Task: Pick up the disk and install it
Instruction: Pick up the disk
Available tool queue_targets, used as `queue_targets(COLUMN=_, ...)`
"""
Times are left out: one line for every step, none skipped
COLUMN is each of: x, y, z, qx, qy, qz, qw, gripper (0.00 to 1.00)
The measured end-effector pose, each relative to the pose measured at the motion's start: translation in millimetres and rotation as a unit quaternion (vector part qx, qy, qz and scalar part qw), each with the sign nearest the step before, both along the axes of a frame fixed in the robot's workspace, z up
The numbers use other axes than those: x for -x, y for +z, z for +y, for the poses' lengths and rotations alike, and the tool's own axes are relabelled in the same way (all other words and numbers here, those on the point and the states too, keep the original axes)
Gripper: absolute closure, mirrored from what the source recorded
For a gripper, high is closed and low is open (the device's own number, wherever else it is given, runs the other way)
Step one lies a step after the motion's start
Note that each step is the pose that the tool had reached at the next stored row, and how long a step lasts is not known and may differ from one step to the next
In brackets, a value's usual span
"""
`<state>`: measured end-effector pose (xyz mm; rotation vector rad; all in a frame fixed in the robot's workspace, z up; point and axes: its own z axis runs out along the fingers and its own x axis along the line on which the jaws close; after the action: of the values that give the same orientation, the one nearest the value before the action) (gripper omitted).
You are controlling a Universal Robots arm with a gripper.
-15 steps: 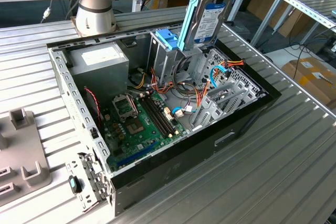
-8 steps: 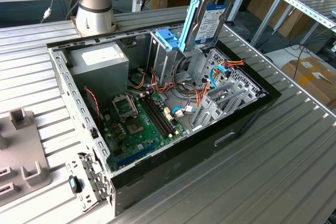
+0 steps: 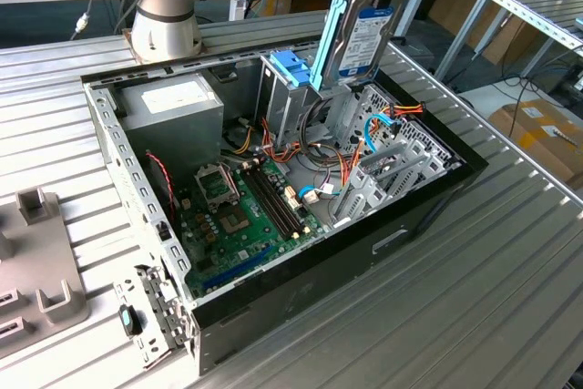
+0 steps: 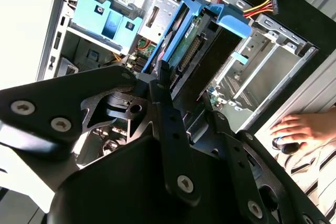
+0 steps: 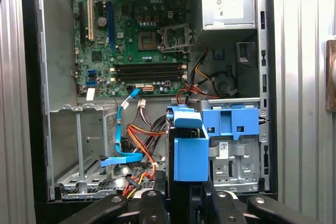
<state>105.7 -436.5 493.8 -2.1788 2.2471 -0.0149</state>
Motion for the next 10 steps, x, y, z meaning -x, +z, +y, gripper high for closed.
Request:
queue_targets(x=0.0, y=0.0, z=-0.8, qx=0.0000, qy=0.000, qz=0.0000, qw=1.00000, gripper=0.65)
queue_targets(x=0.0, y=0.0, z=-1.7, qx=0.0000, qy=0.000, qz=0.0000, qw=1.00000, gripper=0.65)
queue_targets(x=0.0, y=0.0, z=-2.9, qx=0.0000, qy=0.000, qz=0.0000, qw=1.00000, gripper=0.65)
queue_targets(x=0.0, y=0.0, z=-4.7, qx=0.0000, qy=0.000, qz=0.0000, qw=1.00000, gripper=0.65)
queue_targets(x=0.0, y=-0.1, z=-7.4, qx=-0.0001, qy=0.000, qz=0.0000, qw=1.00000, gripper=0.65)
queue_targets(x=0.0, y=-0.1, z=-9.2, qx=-0.0001, qy=0.000, qz=0.0000, qw=1.00000, gripper=0.65)
queue_targets(x=0.0, y=0.0, z=-10.4, qx=0.0000, qy=0.000, qz=0.0000, qw=1.00000, gripper=0.65)
queue_targets(x=0.0, y=-0.1, z=-12.1, qx=0.0000, qy=0.000, qz=0.0000, qw=1.00000, gripper=0.65)
queue_targets(x=0.0, y=0.0, z=-13.1, qx=0.0000, qy=0.000, qz=0.0000, qw=1.00000, gripper=0.65)
queue_targets(x=0.0, y=0.0, z=-13.8, qx=0.0000, qy=0.000, qz=0.0000, qw=1.00000, gripper=0.65)
